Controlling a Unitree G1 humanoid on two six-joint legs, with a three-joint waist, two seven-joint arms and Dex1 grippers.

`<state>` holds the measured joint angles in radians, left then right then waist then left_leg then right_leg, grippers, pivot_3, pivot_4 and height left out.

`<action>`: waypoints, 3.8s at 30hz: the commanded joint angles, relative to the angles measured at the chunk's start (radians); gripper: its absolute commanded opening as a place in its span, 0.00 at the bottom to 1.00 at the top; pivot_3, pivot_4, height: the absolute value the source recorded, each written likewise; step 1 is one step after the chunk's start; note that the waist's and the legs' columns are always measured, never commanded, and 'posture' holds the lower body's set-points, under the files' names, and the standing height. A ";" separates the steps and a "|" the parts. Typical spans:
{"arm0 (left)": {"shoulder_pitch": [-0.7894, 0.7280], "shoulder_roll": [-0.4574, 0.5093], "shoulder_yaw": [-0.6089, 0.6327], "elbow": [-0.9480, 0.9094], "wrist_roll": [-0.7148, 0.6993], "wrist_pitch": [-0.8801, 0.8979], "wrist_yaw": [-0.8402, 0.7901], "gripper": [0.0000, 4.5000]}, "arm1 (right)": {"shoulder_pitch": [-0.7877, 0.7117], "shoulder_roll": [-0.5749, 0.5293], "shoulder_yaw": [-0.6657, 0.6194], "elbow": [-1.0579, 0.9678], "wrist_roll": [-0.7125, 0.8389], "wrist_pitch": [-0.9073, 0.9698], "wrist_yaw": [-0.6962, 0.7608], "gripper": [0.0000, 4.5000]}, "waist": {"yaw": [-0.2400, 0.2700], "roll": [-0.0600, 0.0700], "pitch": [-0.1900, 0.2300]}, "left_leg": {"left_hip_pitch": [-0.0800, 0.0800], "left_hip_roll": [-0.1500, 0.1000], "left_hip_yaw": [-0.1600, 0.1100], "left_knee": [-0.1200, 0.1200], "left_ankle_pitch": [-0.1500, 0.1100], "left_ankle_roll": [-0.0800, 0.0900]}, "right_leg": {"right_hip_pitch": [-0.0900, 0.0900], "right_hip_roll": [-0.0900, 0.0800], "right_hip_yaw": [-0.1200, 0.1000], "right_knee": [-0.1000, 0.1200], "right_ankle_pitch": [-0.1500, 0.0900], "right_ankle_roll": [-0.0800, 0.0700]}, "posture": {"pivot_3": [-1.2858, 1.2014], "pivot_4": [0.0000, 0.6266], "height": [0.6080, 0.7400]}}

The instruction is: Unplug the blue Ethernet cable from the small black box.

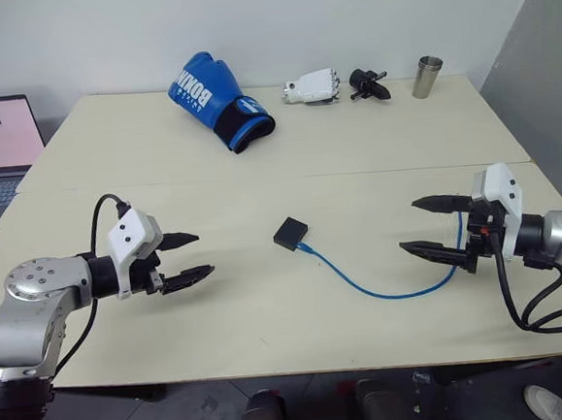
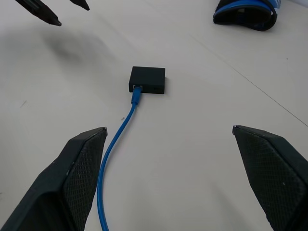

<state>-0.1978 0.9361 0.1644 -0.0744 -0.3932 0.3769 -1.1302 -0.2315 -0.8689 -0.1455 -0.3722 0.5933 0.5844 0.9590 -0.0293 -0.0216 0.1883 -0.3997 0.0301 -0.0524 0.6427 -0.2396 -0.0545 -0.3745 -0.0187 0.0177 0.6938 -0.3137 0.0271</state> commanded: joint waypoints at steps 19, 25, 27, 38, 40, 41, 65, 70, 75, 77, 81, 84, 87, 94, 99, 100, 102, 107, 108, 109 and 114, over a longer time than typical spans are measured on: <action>-0.093 -0.005 -0.116 -0.028 0.021 -0.062 -0.095 0.84 | -0.217 0.514 0.482 0.413 -0.461 -0.233 -0.332 0.99 | -0.003 0.000 0.000 | -0.002 0.000 0.001 0.000 0.000 0.000 | -0.004 0.001 0.001 0.003 0.000 0.000 | 0.52 0.24 1.00; -0.094 -0.013 -0.106 -0.041 0.021 -0.043 -0.069 0.84 | -0.254 0.549 0.500 0.514 -0.502 -0.313 -0.287 0.90 | -0.003 0.000 0.000 | -0.001 0.000 0.001 0.000 0.000 0.000 | -0.004 0.001 0.001 0.004 0.000 0.000 | 0.52 0.24 1.00; -0.093 -0.014 -0.106 -0.040 0.022 -0.041 -0.062 0.84 | -0.257 0.558 0.497 0.531 -0.506 -0.325 -0.278 0.83 | -0.003 0.000 0.000 | -0.001 0.000 0.001 0.000 0.000 0.000 | -0.004 0.001 0.001 0.004 0.000 0.000 | 0.52 0.24 1.00; -0.099 -0.021 -0.115 -0.025 0.024 -0.039 -0.057 0.84 | -0.275 0.595 0.479 0.553 -0.506 -0.302 -0.254 0.25 | -0.003 0.000 0.000 | -0.001 0.000 0.001 0.000 0.000 0.000 | -0.004 0.001 0.001 0.005 0.000 0.000 | 0.52 0.24 1.00; -0.104 -0.028 -0.117 -0.010 0.024 -0.023 -0.047 0.84 | -0.279 0.596 0.479 0.554 -0.510 -0.303 -0.253 0.14 | -0.003 0.000 0.000 | -0.001 0.000 0.001 0.000 0.000 0.000 | -0.004 0.001 0.001 0.005 0.000 0.000 | 0.52 0.24 1.00; -0.106 -0.032 -0.118 -0.002 0.024 -0.018 -0.043 0.84 | -0.279 0.596 0.478 0.553 -0.510 -0.304 -0.252 0.10 | -0.003 0.000 0.000 | -0.001 0.000 0.001 0.001 0.000 0.000 | -0.004 0.001 0.001 0.005 0.000 0.000 | 0.52 0.24 1.00; -0.356 -0.246 0.015 0.075 -0.510 0.723 0.088 0.84 | -0.356 0.355 0.490 0.310 -0.678 -0.892 -0.134 0.02 | -0.003 0.000 0.000 | -0.001 0.000 -0.001 0.002 0.000 0.000 | -0.002 0.001 -0.001 0.005 0.000 0.000 | 0.52 0.24 1.00; -0.354 -0.233 -0.018 0.080 -0.493 0.729 0.066 0.84 | -0.373 0.357 0.480 0.304 -0.664 -0.871 -0.113 0.02 | -0.003 0.000 0.000 | 0.000 0.000 -0.001 0.002 0.000 0.000 | -0.002 0.000 0.000 0.005 0.000 0.000 | 0.52 0.24 1.00; -0.354 -0.239 -0.052 0.095 -0.460 0.697 0.054 0.75 | -0.384 0.369 0.478 0.299 -0.661 -0.856 -0.105 0.02 | -0.002 0.000 0.000 | 0.000 -0.001 -0.001 0.002 0.000 0.000 | -0.002 0.000 0.000 0.005 0.000 0.000 | 0.52 0.24 1.00; -0.359 -0.250 -0.058 0.104 -0.458 0.695 0.057 0.68 | -0.388 0.378 0.482 0.296 -0.663 -0.851 -0.105 0.02 | -0.003 0.000 0.000 | 0.000 -0.001 -0.001 0.002 0.000 0.000 | -0.002 0.000 0.000 0.005 0.000 0.000 | 0.52 0.24 1.00; -0.369 -0.257 -0.063 0.124 -0.454 0.689 0.053 0.51 | -0.390 0.387 0.490 0.298 -0.675 -0.859 -0.106 0.02 | -0.002 0.000 0.000 | -0.001 -0.001 -0.001 0.002 0.000 0.000 | -0.002 0.000 0.000 0.005 0.000 0.000 | 0.52 0.24 1.00; -0.376 -0.260 -0.065 0.137 -0.450 0.686 0.049 0.36 | -0.390 0.389 0.493 0.298 -0.683 -0.868 -0.109 0.02 | -0.002 0.000 0.000 | -0.001 -0.001 -0.001 0.002 0.000 0.000 | -0.002 0.000 0.000 0.005 0.000 0.000 | 0.52 0.24 1.00; -0.382 -0.265 -0.068 0.140 -0.449 0.687 0.046 0.24 | -0.391 0.388 0.497 0.299 -0.691 -0.878 -0.109 0.02 | -0.002 0.000 0.000 | -0.001 -0.001 -0.001 0.002 0.000 0.000 | -0.002 0.000 0.000 0.005 0.000 0.000 | 0.52 0.24 1.00; -0.384 -0.267 -0.055 0.146 -0.464 0.702 0.047 0.18 | -0.384 0.385 0.503 0.301 -0.702 -0.895 -0.107 0.02 | -0.002 0.000 0.000 | -0.001 -0.001 -0.001 0.002 0.000 0.000 | -0.002 0.000 0.000 0.005 0.000 0.000 | 0.52 0.24 1.00; -0.378 -0.267 -0.050 0.135 -0.485 0.716 0.042 0.18 | -0.381 0.384 0.507 0.305 -0.702 -0.901 -0.102 0.02 | -0.002 0.000 0.000 | -0.001 -0.001 -0.001 0.002 0.000 0.000 | -0.002 0.000 0.000 0.005 0.000 0.000 | 0.52 0.24 1.00; -0.374 -0.266 -0.054 0.129 -0.484 0.715 0.041 0.18 | -0.379 0.383 0.509 0.303 -0.700 -0.898 -0.098 0.02 | -0.002 0.000 0.000 | -0.001 -0.001 -0.001 0.002 0.000 0.000 | -0.002 0.000 0.000 0.005 0.000 0.000 | 0.52 0.24 1.00; -0.370 -0.265 -0.058 0.124 -0.480 0.711 0.040 0.18 | -0.373 0.381 0.511 0.296 -0.683 -0.884 -0.082 0.02 | -0.002 0.000 0.000 | -0.001 -0.001 -0.001 0.002 0.000 0.000 | -0.002 0.000 0.000 0.005 0.000 0.000 | 0.52 0.24 1.00; -0.377 -0.269 -0.071 0.124 -0.466 0.694 0.039 0.18 | -0.356 0.358 0.516 0.267 -0.687 -0.872 -0.053 0.33 | -0.002 0.000 0.000 | -0.001 -0.001 -0.001 0.002 0.000 0.000 | -0.002 0.000 0.000 0.005 0.000 0.000 | 0.52 0.24 1.00; -0.380 -0.271 -0.073 0.122 -0.465 0.691 0.039 0.18 | -0.348 0.349 0.516 0.250 -0.681 -0.863 -0.043 0.39 | -0.002 0.000 0.000 | -0.001 -0.001 -0.001 0.002 0.000 0.000 | -0.002 0.000 0.000 0.005 0.000 0.000 | 0.52 0.24 1.00; -0.383 -0.271 -0.078 0.119 -0.460 0.685 0.037 0.18 | -0.339 0.340 0.513 0.231 -0.673 -0.853 -0.032 0.45 | -0.002 0.000 0.000 | -0.001 -0.001 -0.001 0.002 0.000 0.000 | -0.002 0.000 0.000 0.004 0.000 0.000 | 0.52 0.24 1.00; -0.395 -0.238 -0.133 0.087 -0.409 0.625 -0.026 0.18 | -0.273 0.253 0.435 0.061 -0.503 -0.622 0.047 0.50 | 0.001 0.000 0.000 | -0.001 -0.001 -0.001 0.002 0.000 0.000 | -0.002 -0.001 0.000 0.004 0.000 0.000 | 0.52 0.24 1.00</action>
<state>-0.5684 0.6760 0.0502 0.0649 -0.8223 1.0459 -1.1103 -0.5091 -0.5923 0.3591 -0.2203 -0.0053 -0.1504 0.9802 -0.0281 -0.0215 0.1884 -0.4006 0.0289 -0.0534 0.6449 -0.2394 -0.0548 -0.3760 -0.0193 0.0174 0.6976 -0.3134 0.0267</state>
